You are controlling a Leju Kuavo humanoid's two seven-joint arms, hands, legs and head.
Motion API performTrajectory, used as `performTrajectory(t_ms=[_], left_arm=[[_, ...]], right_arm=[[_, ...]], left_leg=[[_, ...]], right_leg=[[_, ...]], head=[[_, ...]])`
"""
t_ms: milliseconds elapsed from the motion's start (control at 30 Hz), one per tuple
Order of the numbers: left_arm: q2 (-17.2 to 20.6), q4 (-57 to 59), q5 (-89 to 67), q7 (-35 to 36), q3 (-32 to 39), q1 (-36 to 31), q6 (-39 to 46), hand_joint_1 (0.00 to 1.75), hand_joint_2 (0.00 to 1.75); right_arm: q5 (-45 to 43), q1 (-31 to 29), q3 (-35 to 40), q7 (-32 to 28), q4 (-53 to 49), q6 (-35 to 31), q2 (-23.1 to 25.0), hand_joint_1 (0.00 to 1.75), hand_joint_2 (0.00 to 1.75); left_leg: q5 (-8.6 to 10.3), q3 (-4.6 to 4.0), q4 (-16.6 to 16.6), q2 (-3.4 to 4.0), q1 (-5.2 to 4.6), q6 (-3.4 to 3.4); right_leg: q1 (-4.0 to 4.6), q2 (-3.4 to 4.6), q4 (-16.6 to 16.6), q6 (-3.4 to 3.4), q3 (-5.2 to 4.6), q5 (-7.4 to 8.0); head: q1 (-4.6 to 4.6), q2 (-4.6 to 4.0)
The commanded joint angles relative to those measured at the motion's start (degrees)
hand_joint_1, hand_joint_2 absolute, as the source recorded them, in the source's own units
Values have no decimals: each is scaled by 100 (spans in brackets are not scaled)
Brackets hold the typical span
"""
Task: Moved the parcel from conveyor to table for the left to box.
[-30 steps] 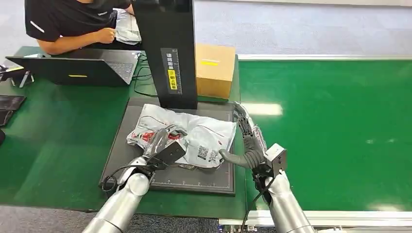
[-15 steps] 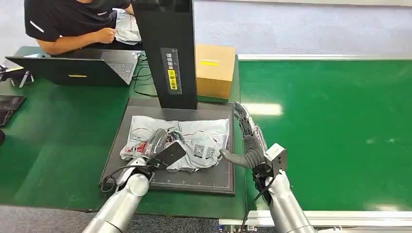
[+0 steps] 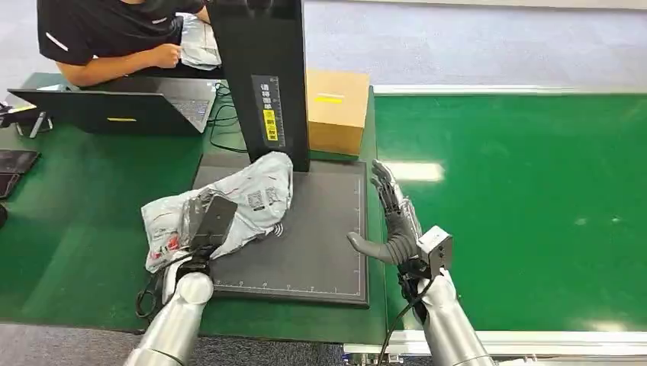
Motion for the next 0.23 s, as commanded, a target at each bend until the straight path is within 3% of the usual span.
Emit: performTrajectory(t_ms=[33,133,200,233], left_arm=[[-101,-362,-60,-47,693,165,656,175,175],[-101,-362,-60,-47,693,165,656,175,175],[-155,-483,-87,-183,798,218,1136,175,175],[-189,-592,-120,-302,871,256,1496,175,0]], right_arm=[[11,-152,-53,35,251,-25,145,0,175],[11,-152,-53,35,251,-25,145,0,175],[20,-196,-25,48,312,-18,158,0,175],[23,-225,2,52,348,-27,171,0,175]], left_leg=[[-1,4,0,5,2,-6],[-1,5,-1,6,1,-6],[1,8,-3,5,3,-8],[-1,4,-1,6,2,-5]], right_leg=[[2,5,-1,-4,3,1],[1,6,-1,-4,3,1],[2,5,-4,-6,7,2],[2,6,-2,-4,3,2]], head=[[0,0],[0,0],[0,0],[2,0]])
